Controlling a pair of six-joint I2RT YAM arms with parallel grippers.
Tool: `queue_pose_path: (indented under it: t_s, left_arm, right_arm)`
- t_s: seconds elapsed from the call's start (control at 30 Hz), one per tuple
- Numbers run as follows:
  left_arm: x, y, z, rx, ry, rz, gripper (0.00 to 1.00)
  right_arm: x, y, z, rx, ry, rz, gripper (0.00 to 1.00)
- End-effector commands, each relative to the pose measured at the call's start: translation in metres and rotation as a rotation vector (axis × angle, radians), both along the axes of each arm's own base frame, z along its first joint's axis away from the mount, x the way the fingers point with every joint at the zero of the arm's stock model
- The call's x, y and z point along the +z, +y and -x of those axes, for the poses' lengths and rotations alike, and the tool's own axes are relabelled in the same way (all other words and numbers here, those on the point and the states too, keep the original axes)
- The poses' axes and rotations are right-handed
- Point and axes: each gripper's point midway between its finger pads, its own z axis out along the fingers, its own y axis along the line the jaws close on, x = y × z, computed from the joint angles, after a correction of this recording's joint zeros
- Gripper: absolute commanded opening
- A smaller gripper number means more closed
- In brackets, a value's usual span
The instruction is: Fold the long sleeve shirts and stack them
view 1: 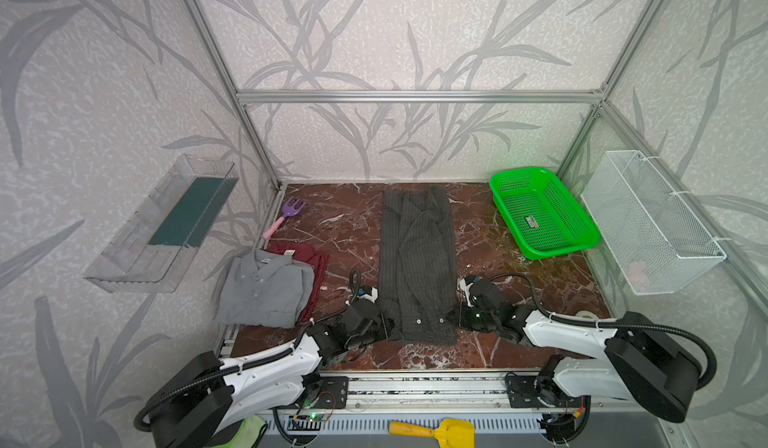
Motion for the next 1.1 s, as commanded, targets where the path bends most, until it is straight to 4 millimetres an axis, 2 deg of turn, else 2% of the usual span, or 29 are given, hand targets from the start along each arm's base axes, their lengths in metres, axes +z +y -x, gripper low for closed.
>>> queue_pose_path:
  t_s: [0.0,0.13,0.37,0.5,0.63,0.93,1.07]
  left_arm:
    - [0.017,0.002,-0.006,0.079,0.005,-0.002,0.0]
    - [0.022,0.006,-0.004,0.154,0.072,0.002,0.0]
    - [0.06,0.008,-0.016,0.251,0.068,0.017,0.0]
    - [0.075,0.005,-0.023,0.287,0.074,0.017,0.0]
    - [0.088,0.009,-0.032,0.341,0.053,-0.002,0.0]
    - [0.108,0.011,-0.054,0.422,0.027,0.001,0.0]
    - [0.114,0.012,-0.069,0.449,0.028,-0.013,0.0]
  right_arm:
    - [0.006,-0.006,0.007,0.025,-0.01,0.034,0.0]
    - [0.027,-0.009,0.007,0.026,-0.044,0.025,0.0]
    - [0.064,-0.007,0.001,0.019,-0.115,-0.01,0.0]
    - [0.082,-0.003,-0.005,0.021,-0.14,-0.022,0.0]
    - [0.1,0.001,-0.014,0.01,-0.159,-0.061,0.0]
    - [0.132,0.008,-0.042,-0.026,-0.156,-0.134,0.0]
    - [0.139,0.009,-0.051,-0.061,-0.147,-0.129,0.0]
